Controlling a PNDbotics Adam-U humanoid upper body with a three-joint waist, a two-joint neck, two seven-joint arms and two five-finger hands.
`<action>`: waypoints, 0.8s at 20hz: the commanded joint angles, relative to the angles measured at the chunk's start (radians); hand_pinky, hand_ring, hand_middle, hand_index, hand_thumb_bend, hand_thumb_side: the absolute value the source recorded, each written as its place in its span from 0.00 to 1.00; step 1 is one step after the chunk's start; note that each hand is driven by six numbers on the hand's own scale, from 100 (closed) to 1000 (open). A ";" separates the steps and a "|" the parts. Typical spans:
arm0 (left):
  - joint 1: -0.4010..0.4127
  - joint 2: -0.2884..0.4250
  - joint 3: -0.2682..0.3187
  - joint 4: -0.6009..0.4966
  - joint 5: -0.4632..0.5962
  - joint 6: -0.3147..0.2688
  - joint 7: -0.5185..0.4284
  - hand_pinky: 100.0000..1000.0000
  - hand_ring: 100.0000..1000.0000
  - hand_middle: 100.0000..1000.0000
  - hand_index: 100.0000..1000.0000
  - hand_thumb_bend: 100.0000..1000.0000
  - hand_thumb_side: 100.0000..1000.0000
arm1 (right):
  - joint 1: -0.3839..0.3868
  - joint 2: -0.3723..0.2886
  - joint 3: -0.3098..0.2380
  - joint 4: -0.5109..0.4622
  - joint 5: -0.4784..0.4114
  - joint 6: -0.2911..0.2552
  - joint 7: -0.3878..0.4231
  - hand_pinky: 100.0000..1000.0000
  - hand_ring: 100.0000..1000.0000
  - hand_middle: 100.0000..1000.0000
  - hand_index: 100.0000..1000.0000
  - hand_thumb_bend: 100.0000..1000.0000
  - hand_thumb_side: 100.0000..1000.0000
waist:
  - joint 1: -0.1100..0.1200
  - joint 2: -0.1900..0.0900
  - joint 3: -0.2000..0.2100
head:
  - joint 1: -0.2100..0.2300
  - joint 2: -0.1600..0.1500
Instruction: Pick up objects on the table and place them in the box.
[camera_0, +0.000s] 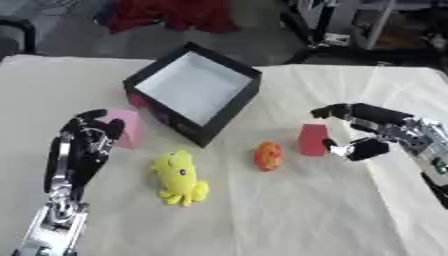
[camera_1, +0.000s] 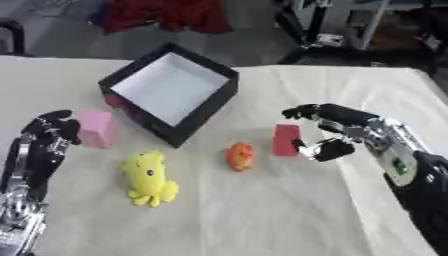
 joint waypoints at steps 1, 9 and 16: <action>-0.016 0.005 -0.003 -0.015 0.001 -0.002 -0.005 0.63 0.38 0.44 0.69 0.87 0.66 | -0.024 -0.011 -0.015 0.011 0.039 0.000 -0.020 0.88 0.86 0.86 1.00 0.00 0.48 | 0.015 -0.021 0.002 | -0.004 -0.002; -0.017 0.003 -0.005 -0.015 0.001 -0.002 -0.007 0.63 0.38 0.44 0.69 0.87 0.66 | -0.028 0.004 -0.017 0.046 0.088 -0.008 -0.042 0.88 0.86 0.84 1.00 0.00 0.48 | 0.016 -0.022 0.003 | -0.008 -0.002; -0.018 0.002 -0.006 -0.015 0.002 -0.002 -0.008 0.63 0.38 0.44 0.69 0.87 0.66 | -0.031 0.018 -0.016 0.069 0.119 -0.013 -0.033 0.87 0.85 0.80 1.00 0.00 0.45 | 0.017 -0.021 0.005 | -0.011 -0.002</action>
